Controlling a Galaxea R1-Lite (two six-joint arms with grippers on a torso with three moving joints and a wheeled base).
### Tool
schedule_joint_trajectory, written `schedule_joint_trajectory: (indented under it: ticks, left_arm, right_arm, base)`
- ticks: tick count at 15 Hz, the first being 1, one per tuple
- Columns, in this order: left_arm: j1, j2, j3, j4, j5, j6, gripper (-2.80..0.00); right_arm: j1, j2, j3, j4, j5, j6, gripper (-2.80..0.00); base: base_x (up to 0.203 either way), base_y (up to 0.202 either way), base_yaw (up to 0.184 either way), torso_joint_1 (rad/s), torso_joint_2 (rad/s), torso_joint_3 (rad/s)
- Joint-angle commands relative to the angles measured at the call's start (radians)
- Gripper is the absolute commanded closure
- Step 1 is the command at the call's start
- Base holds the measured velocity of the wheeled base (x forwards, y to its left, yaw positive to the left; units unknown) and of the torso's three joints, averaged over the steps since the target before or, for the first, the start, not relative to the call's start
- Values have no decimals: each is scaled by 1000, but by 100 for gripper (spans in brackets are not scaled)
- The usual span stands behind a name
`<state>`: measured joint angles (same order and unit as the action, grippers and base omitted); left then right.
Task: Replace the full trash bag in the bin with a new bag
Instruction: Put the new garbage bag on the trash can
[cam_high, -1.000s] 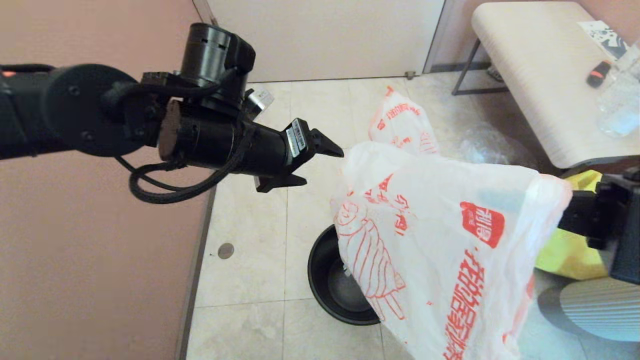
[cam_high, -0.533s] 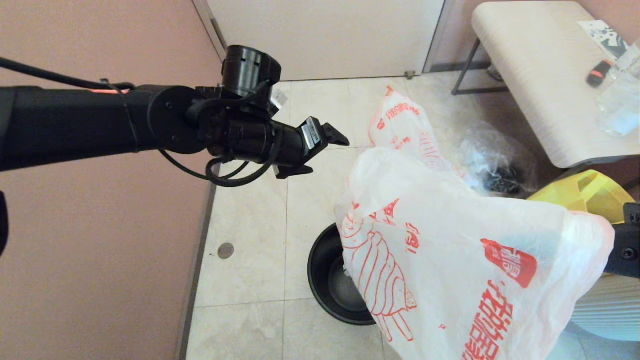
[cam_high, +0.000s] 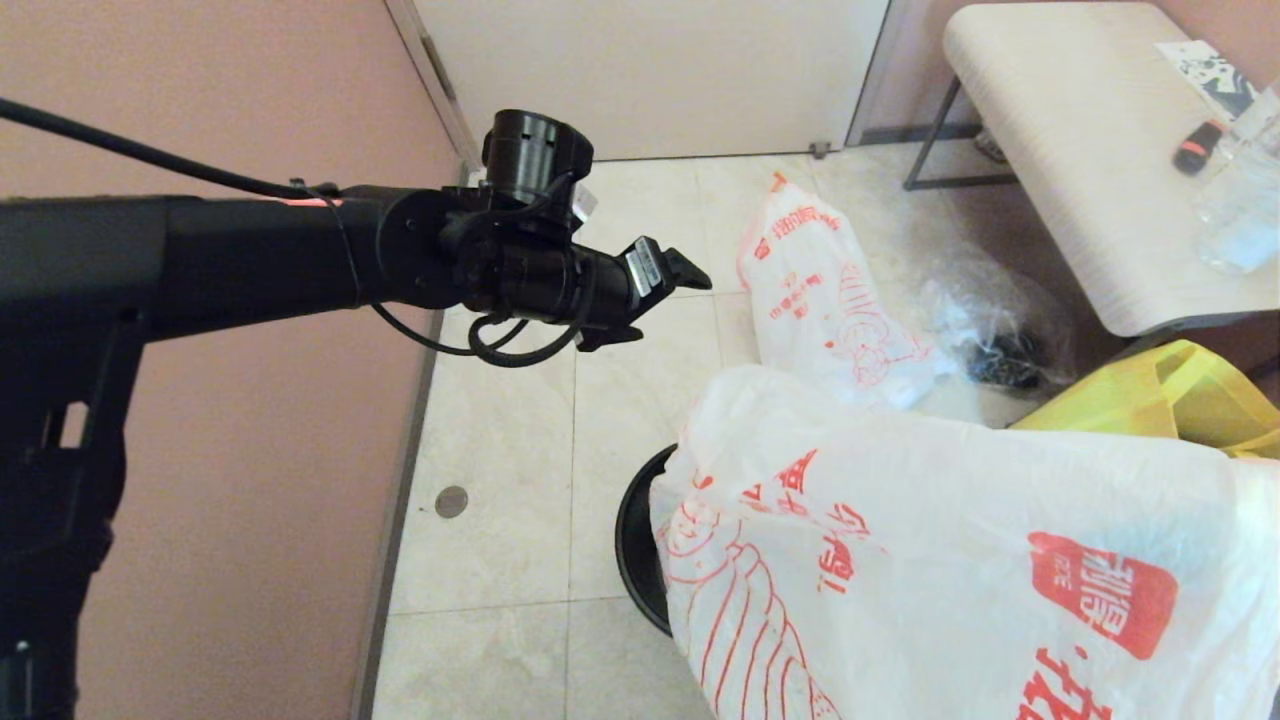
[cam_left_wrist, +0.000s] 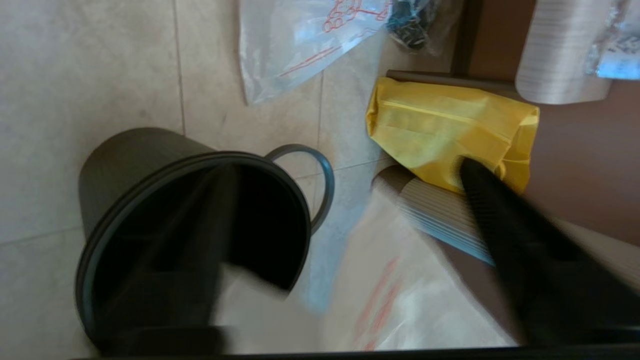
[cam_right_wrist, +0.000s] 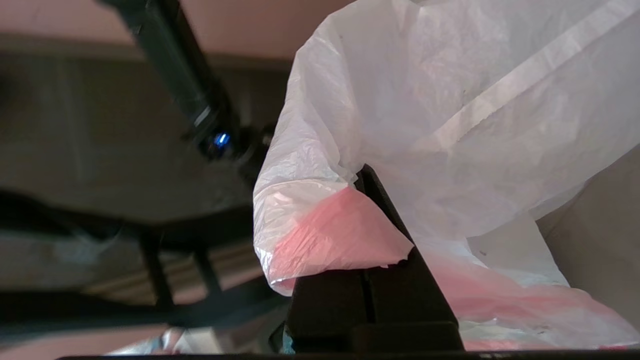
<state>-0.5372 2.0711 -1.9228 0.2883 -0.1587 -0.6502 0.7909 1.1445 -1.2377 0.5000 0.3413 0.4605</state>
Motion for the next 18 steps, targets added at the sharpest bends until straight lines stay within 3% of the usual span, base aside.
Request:
schedule_joint_trajectory:
  ticks: [1,3,7,12,18]
  left_arm:
    - [-3,2,-5,-6,-2,-1,0]
    - [-7,0,-10,-16,-12,22,0]
    - [-54,50,3,-20,-10,24,0]
    - [-115,50,215,-30,14,24,0]
    - [-118,30,373,-109,33,48,0]
  right_arm:
    - [1,-3,-2,23,32,3,0]
    - [0,12,3,61,84,0,0]
    - [-60,89,5,36,75,-53,0]
    - [-211,175,9,-78,84,-125,0]
    - [-293,350,-10,-199,81,-146,0]
  base:
    - [0,0,0,0,0,0]
    - [0,0,0,0,0,0]
    - [0,0,0,0,0,0]
    - [0,0,0,0,0,0]
    - [0,0,0,0,0,0]
